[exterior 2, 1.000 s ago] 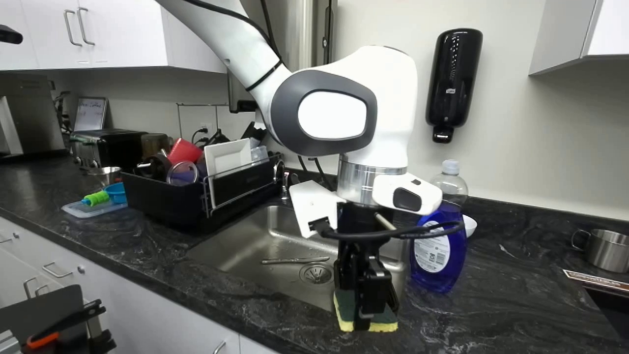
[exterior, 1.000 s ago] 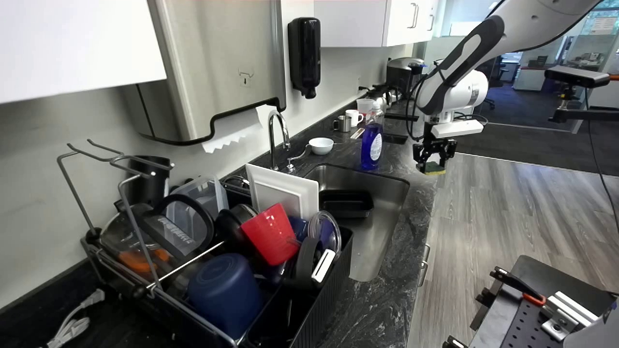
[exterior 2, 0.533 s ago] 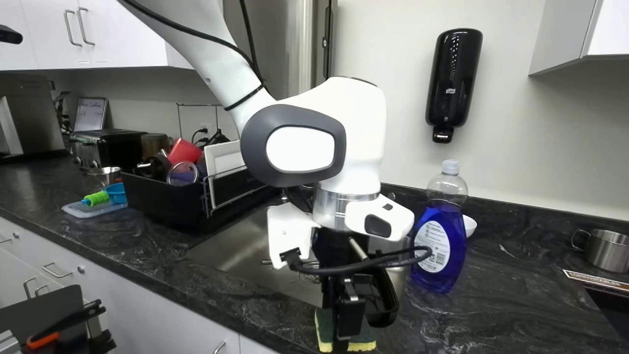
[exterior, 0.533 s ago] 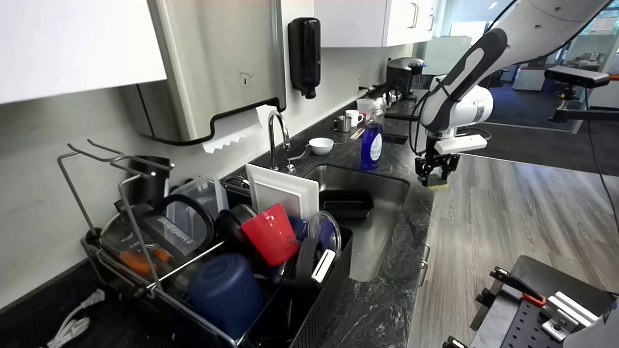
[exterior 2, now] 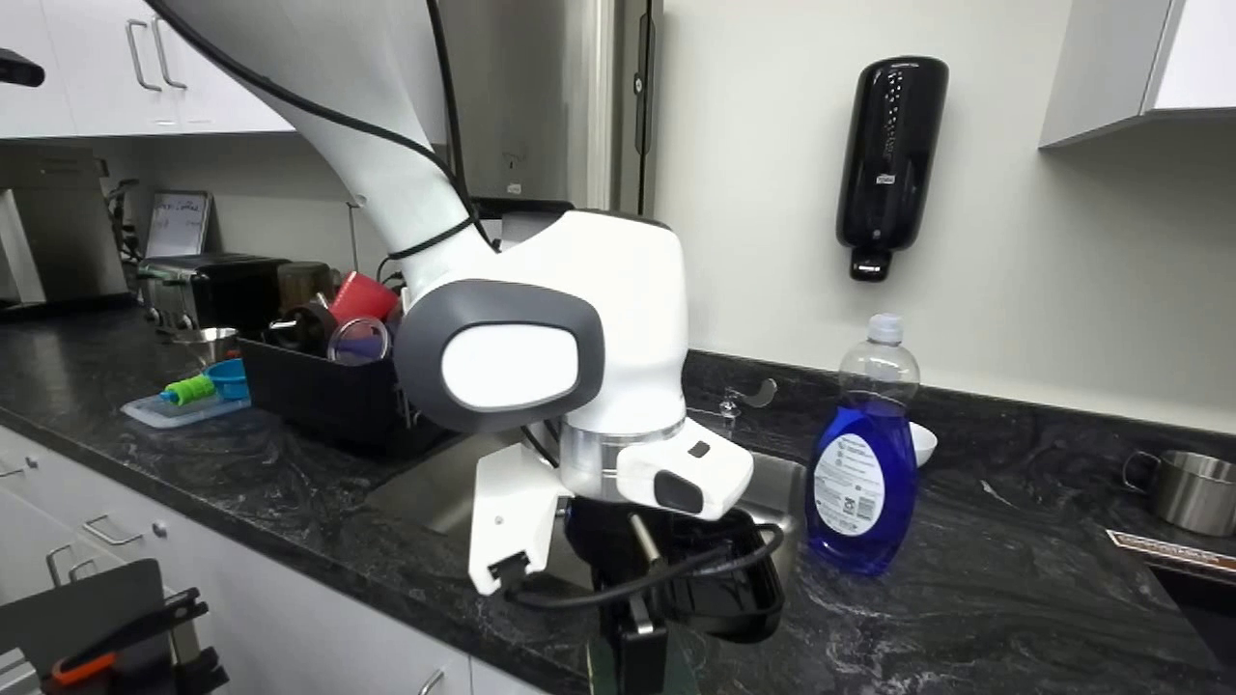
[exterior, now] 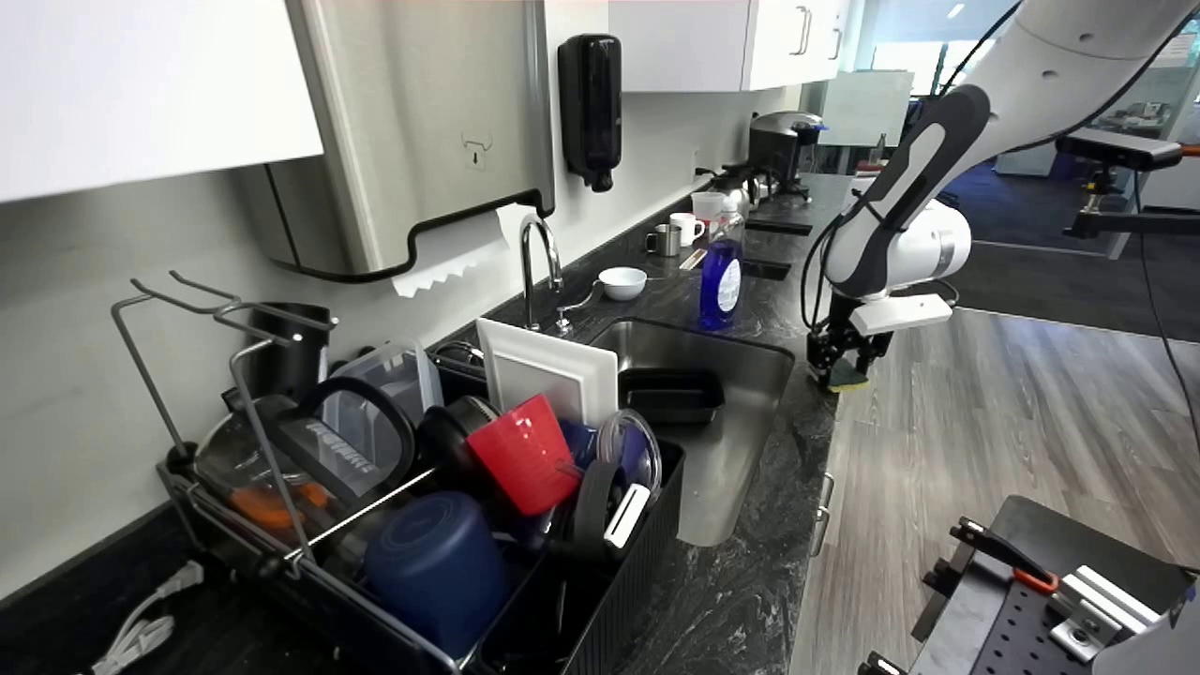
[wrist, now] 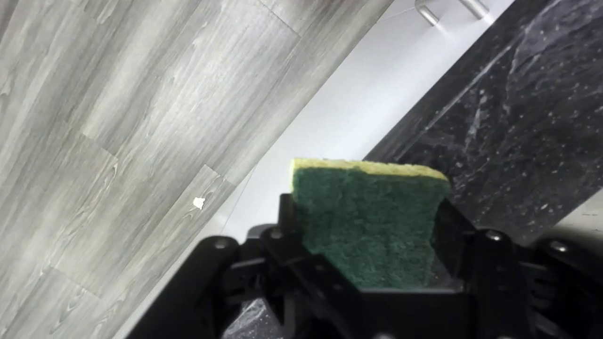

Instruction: Use the sponge to wipe the counter.

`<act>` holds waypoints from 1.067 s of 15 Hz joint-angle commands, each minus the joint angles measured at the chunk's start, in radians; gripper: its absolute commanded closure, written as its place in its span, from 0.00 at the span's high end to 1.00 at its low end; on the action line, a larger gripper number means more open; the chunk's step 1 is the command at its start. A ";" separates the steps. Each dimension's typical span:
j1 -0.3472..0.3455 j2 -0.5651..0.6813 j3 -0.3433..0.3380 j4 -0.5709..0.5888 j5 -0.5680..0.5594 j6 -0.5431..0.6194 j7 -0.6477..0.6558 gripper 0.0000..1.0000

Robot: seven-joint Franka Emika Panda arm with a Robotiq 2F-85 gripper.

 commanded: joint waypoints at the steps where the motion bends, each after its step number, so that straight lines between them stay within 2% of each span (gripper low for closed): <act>1: 0.003 -0.023 0.010 -0.057 0.014 0.067 -0.054 0.44; 6: 0.005 -0.033 0.042 -0.078 0.029 0.093 -0.099 0.44; 13: 0.007 -0.047 0.124 -0.085 0.088 0.059 -0.174 0.44; 16: 0.009 -0.030 0.119 -0.062 0.089 0.052 -0.175 0.44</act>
